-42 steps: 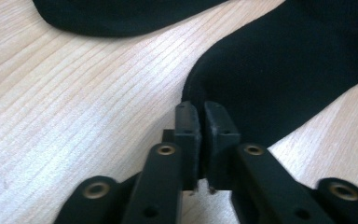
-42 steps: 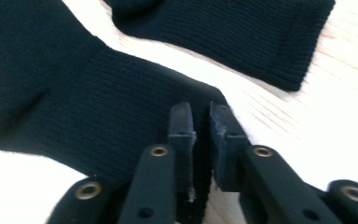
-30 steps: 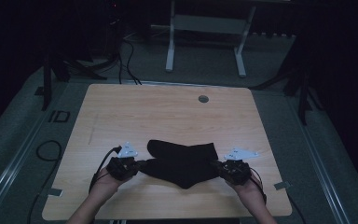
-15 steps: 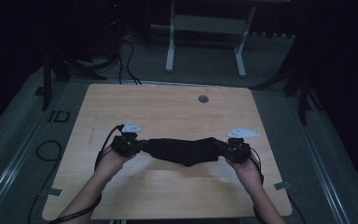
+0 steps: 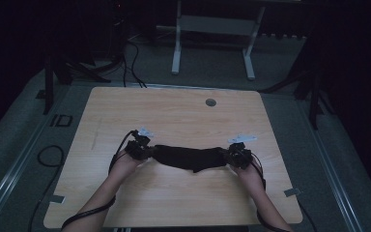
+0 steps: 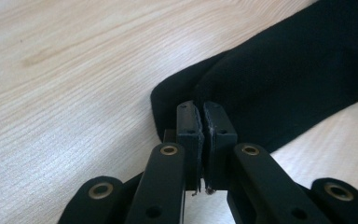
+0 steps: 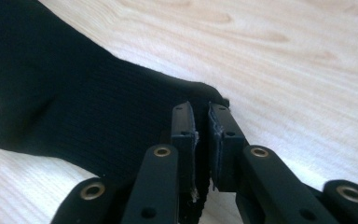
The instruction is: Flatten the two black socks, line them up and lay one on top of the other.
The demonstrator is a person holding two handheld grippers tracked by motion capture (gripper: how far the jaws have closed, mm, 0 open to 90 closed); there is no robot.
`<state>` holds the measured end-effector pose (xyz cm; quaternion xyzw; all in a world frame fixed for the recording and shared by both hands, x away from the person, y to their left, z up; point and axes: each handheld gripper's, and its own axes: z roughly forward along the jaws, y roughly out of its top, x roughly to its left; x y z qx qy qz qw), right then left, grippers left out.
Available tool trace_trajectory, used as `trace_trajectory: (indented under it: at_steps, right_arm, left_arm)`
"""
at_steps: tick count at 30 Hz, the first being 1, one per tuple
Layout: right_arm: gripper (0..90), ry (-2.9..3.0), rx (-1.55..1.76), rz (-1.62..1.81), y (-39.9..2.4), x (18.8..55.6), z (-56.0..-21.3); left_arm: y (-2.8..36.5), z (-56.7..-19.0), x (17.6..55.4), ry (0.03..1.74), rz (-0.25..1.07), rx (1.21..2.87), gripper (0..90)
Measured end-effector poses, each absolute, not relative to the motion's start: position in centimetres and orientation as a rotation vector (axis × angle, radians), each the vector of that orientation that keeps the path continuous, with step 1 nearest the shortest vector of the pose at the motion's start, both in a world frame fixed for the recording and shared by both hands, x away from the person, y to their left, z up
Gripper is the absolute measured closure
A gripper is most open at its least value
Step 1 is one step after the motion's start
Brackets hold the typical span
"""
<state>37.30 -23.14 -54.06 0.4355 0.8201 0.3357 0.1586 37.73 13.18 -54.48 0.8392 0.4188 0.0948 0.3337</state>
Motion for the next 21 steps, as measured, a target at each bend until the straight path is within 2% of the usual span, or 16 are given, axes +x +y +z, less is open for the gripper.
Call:
trace_trajectory:
  at_steps: [11, 13, 16, 17, 18, 21]
  right_arm:
    - [79.1, 2.341, 1.226, 0.94, -22.8, 37.0, -55.1]
    - [67.7, 2.35, 1.226, 0.938, -22.8, 37.1, -54.7]
    - [63.8, 2.325, 1.202, 0.966, -23.0, 36.9, -54.1]
    - [60.0, 2.313, 1.189, 0.975, -23.1, 36.8, -53.6]
    - [49.3, 2.298, 1.178, 1.0, -23.3, 36.7, -52.7]
    - [37.4, 2.296, 1.168, 1.043, -23.6, 36.6, -51.8]
  left_arm:
    - [13.3, -55.1, 37.9, 1.113, 0.248, 2.182, 86.2]
    - [13.4, -54.6, 37.8, 1.118, 0.265, 2.162, 75.1]
    - [13.8, -54.0, 37.5, 1.099, 0.264, 2.131, 62.4]
    - [14.1, -53.1, 37.0, 1.079, 0.29, 2.12, 62.4]
    - [14.2, -52.7, 36.8, 1.065, 0.298, 2.115, 54.9]
    - [14.6, -51.8, 35.9, 1.041, 0.305, 2.083, 43.7]
